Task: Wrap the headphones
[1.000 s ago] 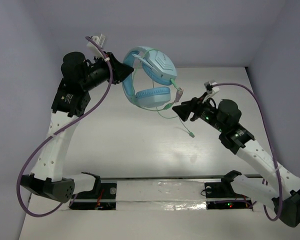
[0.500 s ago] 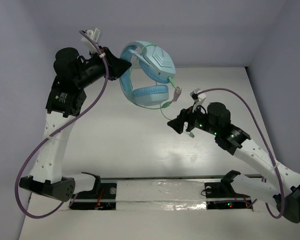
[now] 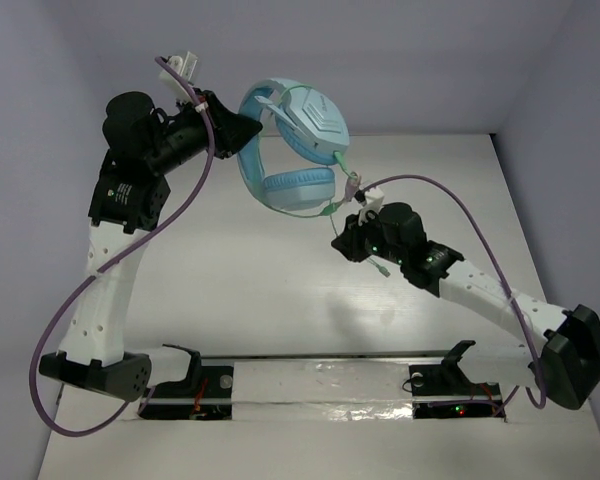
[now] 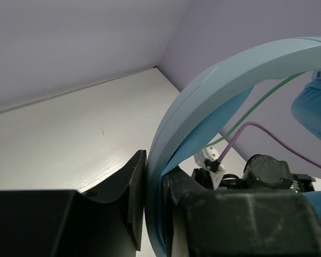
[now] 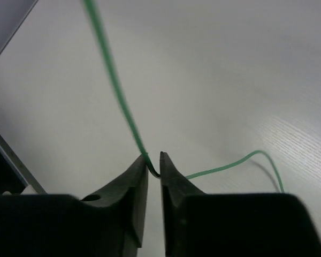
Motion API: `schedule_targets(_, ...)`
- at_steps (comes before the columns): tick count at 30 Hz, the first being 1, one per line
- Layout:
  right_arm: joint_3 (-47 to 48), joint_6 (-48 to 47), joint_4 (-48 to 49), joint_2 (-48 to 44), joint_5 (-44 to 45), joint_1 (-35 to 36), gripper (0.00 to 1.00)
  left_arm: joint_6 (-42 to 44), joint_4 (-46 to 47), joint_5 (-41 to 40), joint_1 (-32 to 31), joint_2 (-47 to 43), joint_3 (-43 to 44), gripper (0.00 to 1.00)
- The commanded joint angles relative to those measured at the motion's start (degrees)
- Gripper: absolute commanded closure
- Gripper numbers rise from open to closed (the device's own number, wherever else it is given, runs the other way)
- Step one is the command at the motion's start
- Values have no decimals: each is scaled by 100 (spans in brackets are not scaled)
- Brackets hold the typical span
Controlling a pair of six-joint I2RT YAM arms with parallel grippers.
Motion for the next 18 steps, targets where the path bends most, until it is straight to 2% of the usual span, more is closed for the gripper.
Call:
schedule_targets(1,-70,188,1033,107,-148,11,84,-484,672,22,22,-213,221,100)
schedule_targets(2,-175,259,1158,133,-263,11,96,-545,725,-48,22,-231,151,100)
schedule_targets(3,-211,329,1246,177,-378,11,99,-659,795,-249,22,-257,-7,100)
schedule_targets(5,-290,505,1414,204,-563,125,100,-765,997,-531,22,-371,-201,100)
schedule_targets(6,-342,541,1432,213,-598,178,100,-792,1067,-924,22,-415,-384,100)
schedule_targets(12,-325,751,1125,300,-458,968,100,-1055,1586,-2094,22,-442,-913,100)
schedule_targets(17,-18,875,387,362,139,1548,100,-1029,1937,-3141,22,-389,-1510,100)
schedule_targets(18,78,875,151,362,218,1732,100,-942,1973,-3630,-39,-389,-1737,100)
